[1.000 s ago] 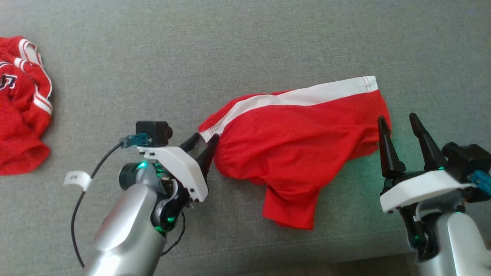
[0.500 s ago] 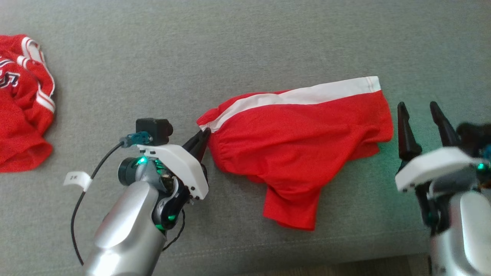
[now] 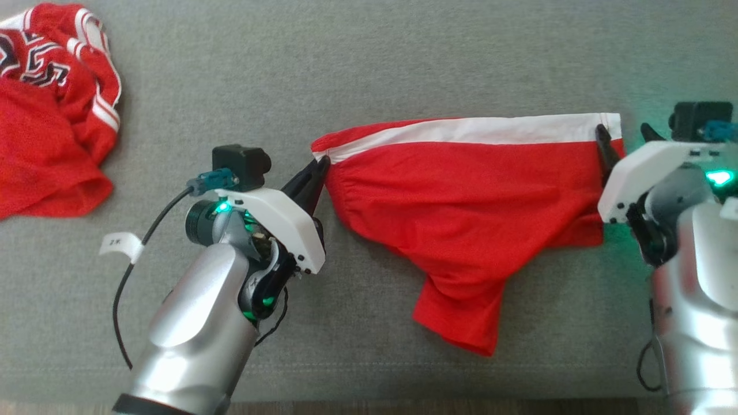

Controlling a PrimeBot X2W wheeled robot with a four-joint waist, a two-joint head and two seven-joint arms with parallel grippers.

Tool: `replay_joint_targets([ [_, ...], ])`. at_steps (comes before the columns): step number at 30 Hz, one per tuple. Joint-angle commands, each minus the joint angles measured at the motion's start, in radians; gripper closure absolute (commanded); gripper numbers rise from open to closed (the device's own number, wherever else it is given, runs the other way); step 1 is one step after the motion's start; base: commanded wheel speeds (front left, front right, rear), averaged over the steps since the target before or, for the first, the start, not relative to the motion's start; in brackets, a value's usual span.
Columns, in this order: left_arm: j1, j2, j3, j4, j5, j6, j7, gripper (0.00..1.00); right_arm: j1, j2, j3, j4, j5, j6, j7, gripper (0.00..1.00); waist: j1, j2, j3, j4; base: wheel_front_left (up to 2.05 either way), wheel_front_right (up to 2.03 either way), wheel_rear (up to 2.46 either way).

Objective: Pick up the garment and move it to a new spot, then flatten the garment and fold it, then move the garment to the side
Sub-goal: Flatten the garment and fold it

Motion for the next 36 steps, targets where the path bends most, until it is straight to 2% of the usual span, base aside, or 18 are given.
replay_joint_targets([
  [1,-0.044,0.011,0.024,-0.023,0.008,-0.007,-0.015,1.0,-0.044,-0.004,0.029,-0.009,0.003,0.007,0.014,0.0,-0.0001,0.0,0.014,0.012,0.0,0.0,0.0],
  [6,-0.055,0.01,0.021,-0.011,0.007,-0.01,-0.033,1.0,-0.079,-0.018,0.073,0.052,0.029,0.007,0.045,0.0,-0.0001,0.0,0.028,0.017,0.0,0.0,0.0],
  [7,-0.057,0.01,0.02,-0.008,0.007,-0.011,-0.036,1.0,-0.082,-0.019,0.08,0.061,0.039,0.007,0.053,0.24,-0.0001,0.0,0.031,0.017,0.0,0.0,0.0],
  [8,-0.058,0.01,0.02,-0.005,0.006,-0.012,-0.038,1.0,-0.085,-0.021,0.087,0.069,0.05,0.007,0.059,0.8,-0.0001,0.0,0.032,0.017,0.0,0.0,0.0],
  [9,-0.06,0.01,0.019,-0.003,0.006,-0.012,-0.04,1.0,-0.087,-0.024,0.091,0.076,0.057,0.007,0.065,1.0,-0.0001,0.0,0.034,0.017,0.0,0.0,0.0],
  [14,-0.067,0.013,0.018,0.006,0.008,-0.013,-0.061,1.0,-0.084,-0.034,0.096,0.073,0.092,0.007,0.051,1.0,-0.0001,0.0,0.032,0.014,0.0,0.0,0.0],
  [21,-0.087,0.04,0.026,-0.024,0.035,-0.007,-0.127,1.0,-0.073,-0.03,0.071,-0.046,0.129,0.007,-0.102,1.0,-0.0001,0.0,-0.013,0.003,0.0,0.0,0.0],
  [28,-0.132,0.114,0.053,-0.179,0.071,0.013,-0.145,1.0,-0.036,-0.015,0.065,-0.334,0.156,0.007,-0.215,1.0,-0.0001,0.0,-0.107,-0.016,0.0,0.0,0.0],
  [36,-0.222,0.211,0.109,-0.425,0.091,0.048,-0.057,1.0,-0.001,-0.014,0.069,-0.707,0.151,0.007,-0.19,1.0,-0.0001,0.0,-0.194,-0.025,0.0,0.0,0.0],
])
